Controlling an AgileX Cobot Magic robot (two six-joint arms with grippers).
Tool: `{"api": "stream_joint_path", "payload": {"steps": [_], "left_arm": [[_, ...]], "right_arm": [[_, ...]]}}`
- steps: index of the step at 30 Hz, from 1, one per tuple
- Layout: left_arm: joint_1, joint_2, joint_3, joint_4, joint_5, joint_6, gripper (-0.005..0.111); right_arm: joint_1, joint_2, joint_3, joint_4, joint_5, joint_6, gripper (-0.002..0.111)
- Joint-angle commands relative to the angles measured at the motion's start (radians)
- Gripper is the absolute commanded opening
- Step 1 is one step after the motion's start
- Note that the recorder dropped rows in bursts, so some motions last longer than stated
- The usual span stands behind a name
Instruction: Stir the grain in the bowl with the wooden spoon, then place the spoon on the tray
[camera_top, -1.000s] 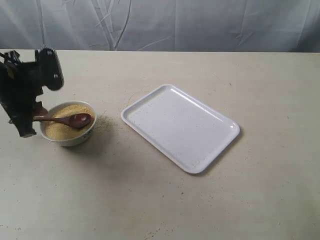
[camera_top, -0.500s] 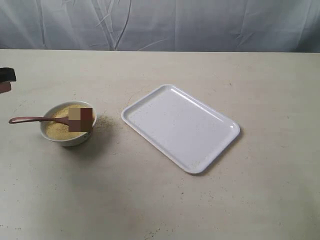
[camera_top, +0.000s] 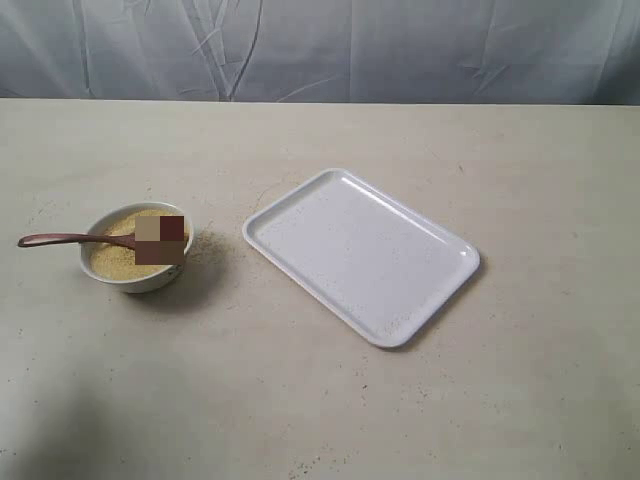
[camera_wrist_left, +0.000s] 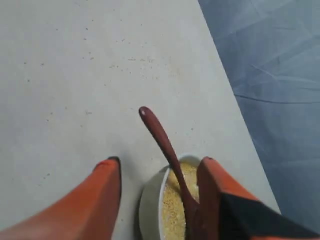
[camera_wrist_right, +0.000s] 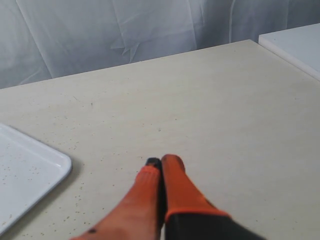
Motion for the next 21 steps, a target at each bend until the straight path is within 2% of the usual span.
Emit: {"api": "stream_joint_path", "payload": {"steps": [1,5,8,13,17,21], "left_arm": [[-0.011,0.083,0.012,0.121,-0.085,-0.186,0.047],[-0.011,0.216,0.008,0.088,-0.093,-0.302,0.047],[-0.011,0.322,-0.012,0.184,-0.129,-0.373,0.047],[-0.011,0.437,-0.017,0.313,-0.301,-0.67,0.048],[-0.011,0.495,-0.027,0.339,-0.344,-0.662,0.056],[-0.011,0.554,-0.062,0.436,-0.445,-0.668,0.057]], "right_arm": [[0.003,-0.006,0.003,-0.001,-0.008,-0.002,0.0],[0.003,-0.006,0.003,-0.001,-0.008,-0.002,0.0],[0.003,-0.006,0.003,-0.001,-0.008,-0.002,0.0],[0.003,-0.006,0.003,-0.001,-0.008,-0.002,0.0],[0.003,-0.006,0.003,-0.001,-0.008,-0.002,0.0],[0.003,-0.006,0.003,-0.001,-0.008,-0.002,0.0]]}}
